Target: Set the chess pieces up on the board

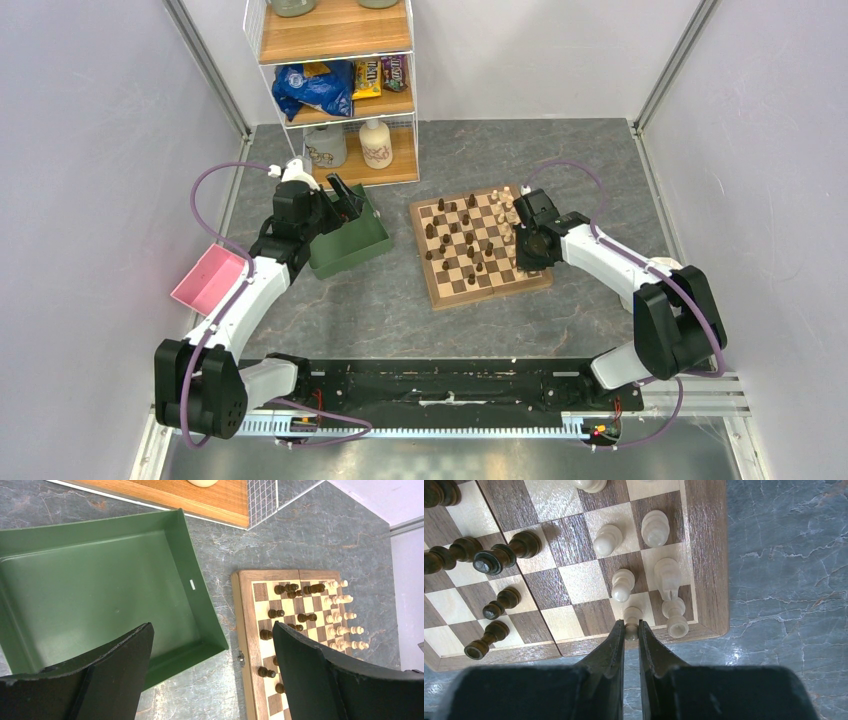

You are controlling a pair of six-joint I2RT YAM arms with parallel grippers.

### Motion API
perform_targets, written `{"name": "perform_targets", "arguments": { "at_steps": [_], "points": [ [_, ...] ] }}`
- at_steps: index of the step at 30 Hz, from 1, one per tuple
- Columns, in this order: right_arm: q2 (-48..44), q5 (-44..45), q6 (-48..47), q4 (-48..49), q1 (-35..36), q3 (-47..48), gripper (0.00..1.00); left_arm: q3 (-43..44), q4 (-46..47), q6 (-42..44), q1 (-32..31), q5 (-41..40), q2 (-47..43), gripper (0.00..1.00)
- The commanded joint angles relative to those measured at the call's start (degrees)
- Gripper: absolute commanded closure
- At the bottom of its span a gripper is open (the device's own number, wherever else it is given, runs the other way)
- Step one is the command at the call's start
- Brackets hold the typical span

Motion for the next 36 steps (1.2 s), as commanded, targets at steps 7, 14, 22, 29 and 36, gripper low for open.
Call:
{"name": "perform_targets", "arguments": {
  "at_steps": [7,14,22,29,36],
  "points": [
    [0.0,-0.1,-0.6,0.6,-0.3,0.3,0.73,0.4,3.2,-1.4,0.5,0.9,-0.1,0.04],
    [-2.7,-3.3,-1.3,-0.6,-0.4,2.3,0.62,0.1,3.2,-1.4,0.5,1.0,-0.2,0.04],
    [-8.1,-5.4,-1.5,-3.3,-0.2,3.9,0.48,0.1,3.2,-1.4,0.5,0.9,0.0,0.04],
    [-9.9,-9.3,0.3,-1.8,-0.1,5.5,0.33,3.8,1.7,-0.9,0.5,1.3,1.0,0.04],
    [-3.7,-7.9,0.1,-3.5,-0.1,15.0,0.30,14.2,-4.1,1.4,0.5,1.7,4.0,0.03]
  ]
}}
